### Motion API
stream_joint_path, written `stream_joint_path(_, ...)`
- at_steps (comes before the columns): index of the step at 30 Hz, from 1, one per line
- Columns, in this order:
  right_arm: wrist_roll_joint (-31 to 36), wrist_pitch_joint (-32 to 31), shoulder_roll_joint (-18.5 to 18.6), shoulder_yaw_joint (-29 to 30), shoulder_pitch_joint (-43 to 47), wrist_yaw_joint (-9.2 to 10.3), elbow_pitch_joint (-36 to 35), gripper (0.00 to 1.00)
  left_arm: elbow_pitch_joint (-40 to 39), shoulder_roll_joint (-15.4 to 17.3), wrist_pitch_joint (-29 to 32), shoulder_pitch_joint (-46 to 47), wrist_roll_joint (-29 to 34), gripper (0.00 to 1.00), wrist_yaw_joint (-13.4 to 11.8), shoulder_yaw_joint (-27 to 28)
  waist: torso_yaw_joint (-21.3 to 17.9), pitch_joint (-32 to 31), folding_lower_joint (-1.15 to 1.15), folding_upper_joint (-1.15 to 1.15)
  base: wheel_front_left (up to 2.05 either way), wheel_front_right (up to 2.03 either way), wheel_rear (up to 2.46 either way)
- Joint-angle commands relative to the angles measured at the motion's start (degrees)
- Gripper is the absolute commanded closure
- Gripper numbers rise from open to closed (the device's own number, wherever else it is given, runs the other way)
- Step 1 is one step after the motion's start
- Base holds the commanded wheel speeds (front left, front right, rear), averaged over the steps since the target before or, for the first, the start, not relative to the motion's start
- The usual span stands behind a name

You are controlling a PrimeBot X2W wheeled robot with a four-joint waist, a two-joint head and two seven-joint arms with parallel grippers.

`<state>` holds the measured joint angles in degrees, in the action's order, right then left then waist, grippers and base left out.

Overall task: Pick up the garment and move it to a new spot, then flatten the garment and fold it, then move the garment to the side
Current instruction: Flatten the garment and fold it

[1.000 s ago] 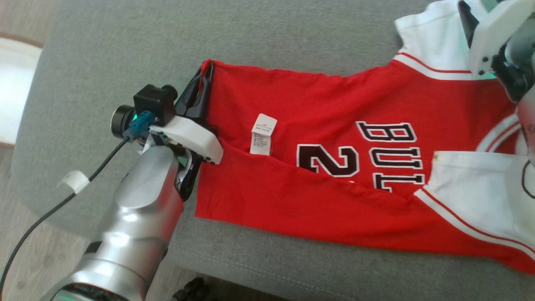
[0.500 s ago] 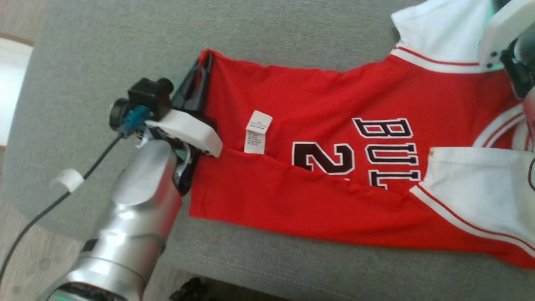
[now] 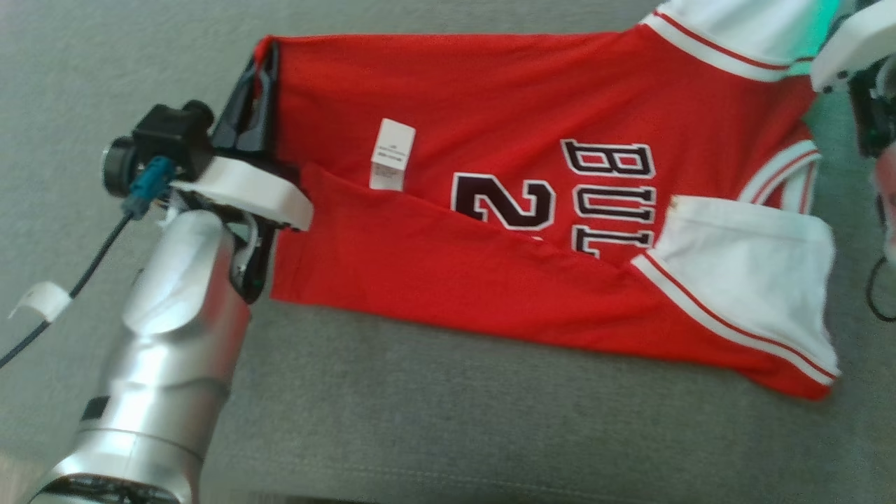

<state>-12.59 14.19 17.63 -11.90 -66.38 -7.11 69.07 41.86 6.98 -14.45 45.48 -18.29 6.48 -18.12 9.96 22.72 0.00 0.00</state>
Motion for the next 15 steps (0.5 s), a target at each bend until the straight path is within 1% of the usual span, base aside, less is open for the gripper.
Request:
stream_joint_path(1, 0.1, 0.69, -1.45, -0.18, -1.36, -0.37, -2.47, 1.0, -1.5, 2.81, -0.54, 1.07, 0.4, 1.0, -0.47, 2.48, -1.69, -0.97, 0.0, 0.0, 0.0, 0.0, 0.0)
stream_joint_path(4, -0.63, 0.77, -2.72, 0.32, 0.88, -0.37, -6.29, 1.0, -0.88, 3.52, -0.54, -0.33, 0.86, 1.0, -0.83, 4.0, -3.34, -1.81, 0.0, 0.0, 0.0, 0.0, 0.0)
stream_joint_path(8, -5.05, 0.79, -5.2, 1.6, 7.81, -0.37, -14.21, 1.0, -0.33, 4.57, -0.54, -3.8, 1.69, 1.0, -0.89, 5.74, -5.4, -4.08, 0.0, 0.0, 0.0, 0.0, 0.0)
stream_joint_path(11, -8.55, 0.8, -6.06, -0.79, 15.63, -0.37, -20.27, 1.0, 0.0, 5.15, -0.54, -7.38, 2.08, 1.0, -1.18, 7.38, -6.92, -6.49, 0.0, 0.0, 0.0, 0.0, 0.0)
stream_joint_path(15, -14.51, 0.8, -5.69, -3.61, 26.48, -0.37, -27.12, 1.0, -0.01, 6.02, -0.54, -12.46, 2.74, 1.0, -1.2, 9.39, -8.77, -9.64, 0.0, 0.0, 0.0, 0.0, 0.0)
